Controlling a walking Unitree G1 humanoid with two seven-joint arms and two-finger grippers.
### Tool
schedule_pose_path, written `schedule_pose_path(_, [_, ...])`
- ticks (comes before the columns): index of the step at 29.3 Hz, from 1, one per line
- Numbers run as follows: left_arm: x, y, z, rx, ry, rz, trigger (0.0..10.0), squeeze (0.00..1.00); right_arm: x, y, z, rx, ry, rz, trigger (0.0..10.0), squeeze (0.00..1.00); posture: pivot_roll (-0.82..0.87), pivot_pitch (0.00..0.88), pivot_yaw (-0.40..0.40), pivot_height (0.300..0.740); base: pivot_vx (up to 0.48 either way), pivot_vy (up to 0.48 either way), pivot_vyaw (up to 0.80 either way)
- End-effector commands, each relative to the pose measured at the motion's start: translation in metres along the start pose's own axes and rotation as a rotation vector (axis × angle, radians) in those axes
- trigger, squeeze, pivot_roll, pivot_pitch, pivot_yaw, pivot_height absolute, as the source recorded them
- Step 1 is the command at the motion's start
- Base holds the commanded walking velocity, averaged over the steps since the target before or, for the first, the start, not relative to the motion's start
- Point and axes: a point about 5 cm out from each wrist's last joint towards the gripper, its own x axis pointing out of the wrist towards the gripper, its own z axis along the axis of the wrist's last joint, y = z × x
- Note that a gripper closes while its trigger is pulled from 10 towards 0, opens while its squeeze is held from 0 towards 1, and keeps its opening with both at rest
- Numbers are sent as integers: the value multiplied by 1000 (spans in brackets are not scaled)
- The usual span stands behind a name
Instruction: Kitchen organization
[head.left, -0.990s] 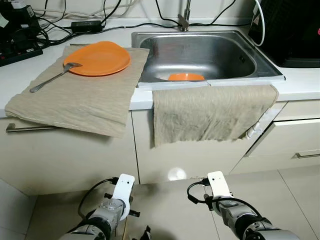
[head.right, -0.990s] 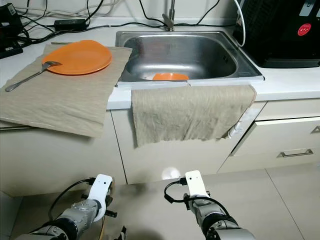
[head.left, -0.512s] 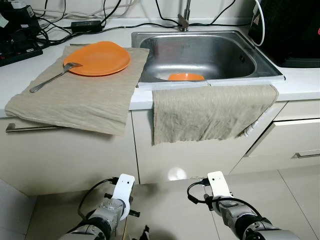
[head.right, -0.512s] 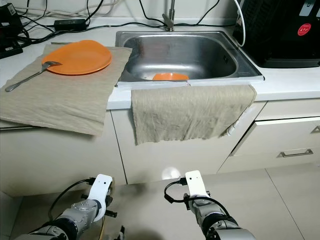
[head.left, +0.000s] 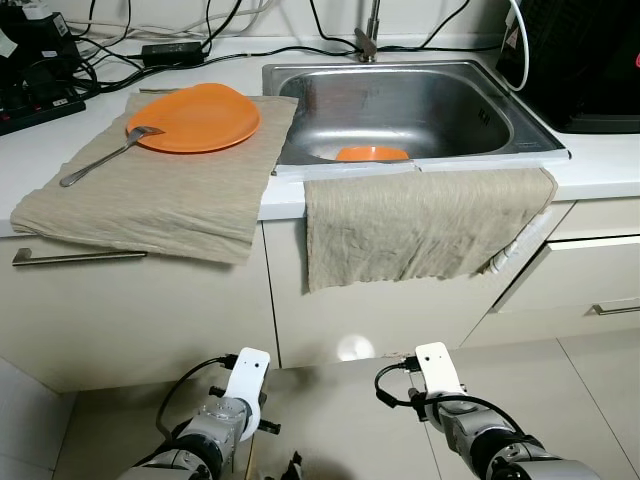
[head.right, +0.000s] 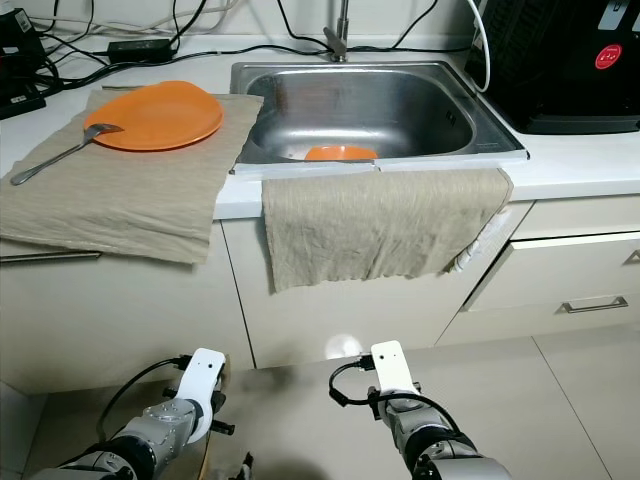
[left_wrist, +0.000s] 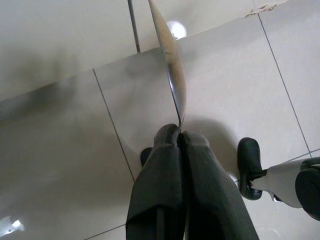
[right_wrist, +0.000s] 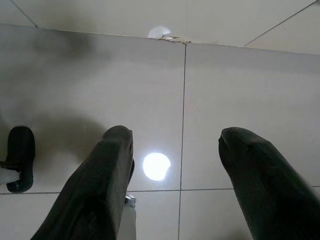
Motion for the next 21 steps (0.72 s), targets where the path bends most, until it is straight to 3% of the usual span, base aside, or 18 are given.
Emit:
schedule_pose_path(1, [0,-1,-1,18,6,-4,10000,0,0,-2,0,1,3,-5,10000,0,25,0,1,740,0,0,0])
schedule_pose_path(21, [0,-4,-5,19,11,-9,10000,0,0,-3,-4,-2,11,-5,10000,0,19,0,0,740,0,0,0])
